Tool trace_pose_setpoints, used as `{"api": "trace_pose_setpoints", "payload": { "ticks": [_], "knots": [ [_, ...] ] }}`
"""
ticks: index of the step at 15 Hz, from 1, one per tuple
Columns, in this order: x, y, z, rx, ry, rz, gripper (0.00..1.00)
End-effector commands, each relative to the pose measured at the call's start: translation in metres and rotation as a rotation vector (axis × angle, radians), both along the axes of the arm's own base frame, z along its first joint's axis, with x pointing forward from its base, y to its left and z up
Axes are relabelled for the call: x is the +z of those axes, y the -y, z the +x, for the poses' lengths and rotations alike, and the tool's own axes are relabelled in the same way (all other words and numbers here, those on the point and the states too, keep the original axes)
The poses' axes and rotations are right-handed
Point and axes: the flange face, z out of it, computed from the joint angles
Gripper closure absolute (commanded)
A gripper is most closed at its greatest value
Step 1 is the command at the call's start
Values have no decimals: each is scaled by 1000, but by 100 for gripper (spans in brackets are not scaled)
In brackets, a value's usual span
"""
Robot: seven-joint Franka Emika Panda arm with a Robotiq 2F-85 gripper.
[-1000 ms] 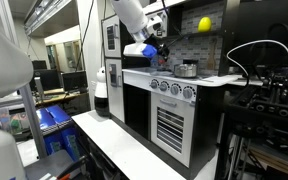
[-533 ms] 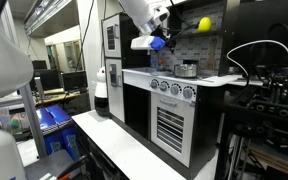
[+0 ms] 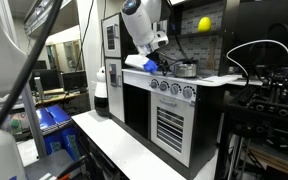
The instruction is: Remove the lid from the sink and put it on the stove
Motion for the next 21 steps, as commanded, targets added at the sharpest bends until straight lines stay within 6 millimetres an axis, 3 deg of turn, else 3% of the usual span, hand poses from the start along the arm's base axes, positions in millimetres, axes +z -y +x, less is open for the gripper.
{"api": "trace_pose_setpoints", "payload": {
  "ticks": [1, 5, 8, 9, 13, 21],
  "knots": [
    [-6, -6, -9, -16, -23, -4, 0],
    [2, -13, -12, -35, -13, 3, 0],
    [20, -24, -13, -53, 21, 19, 0],
    [7, -18, -6, -34, -1, 29, 0],
    [19, -25, -9, -44, 22, 27, 0],
    [20, -25, -9, -45, 24, 25, 0]
  ]
}}
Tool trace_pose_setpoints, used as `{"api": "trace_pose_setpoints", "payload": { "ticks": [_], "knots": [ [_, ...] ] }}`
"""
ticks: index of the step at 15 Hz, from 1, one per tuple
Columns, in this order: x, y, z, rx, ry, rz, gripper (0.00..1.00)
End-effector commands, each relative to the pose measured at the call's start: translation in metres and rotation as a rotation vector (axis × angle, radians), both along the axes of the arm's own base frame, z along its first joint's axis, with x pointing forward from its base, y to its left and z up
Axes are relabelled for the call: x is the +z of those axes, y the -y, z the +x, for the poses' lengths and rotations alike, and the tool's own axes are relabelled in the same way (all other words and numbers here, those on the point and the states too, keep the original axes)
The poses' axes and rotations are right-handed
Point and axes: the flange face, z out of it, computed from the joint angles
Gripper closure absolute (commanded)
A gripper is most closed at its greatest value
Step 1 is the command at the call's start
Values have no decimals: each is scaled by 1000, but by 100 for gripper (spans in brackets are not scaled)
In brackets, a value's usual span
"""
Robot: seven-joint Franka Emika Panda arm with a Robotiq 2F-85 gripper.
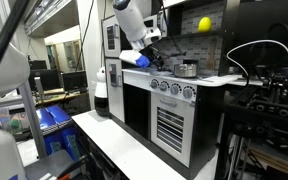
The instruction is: Remove the lid from the sink and put it on the stove
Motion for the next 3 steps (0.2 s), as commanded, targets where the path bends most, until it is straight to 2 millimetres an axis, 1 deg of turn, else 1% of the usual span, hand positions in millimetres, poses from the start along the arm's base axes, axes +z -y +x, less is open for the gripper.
{"api": "trace_pose_setpoints", "payload": {
  "ticks": [1, 3],
  "knots": [
    [0, 0, 0, 0, 0, 0, 0],
    [0, 0, 0, 0, 0, 0, 0]
  ]
}}
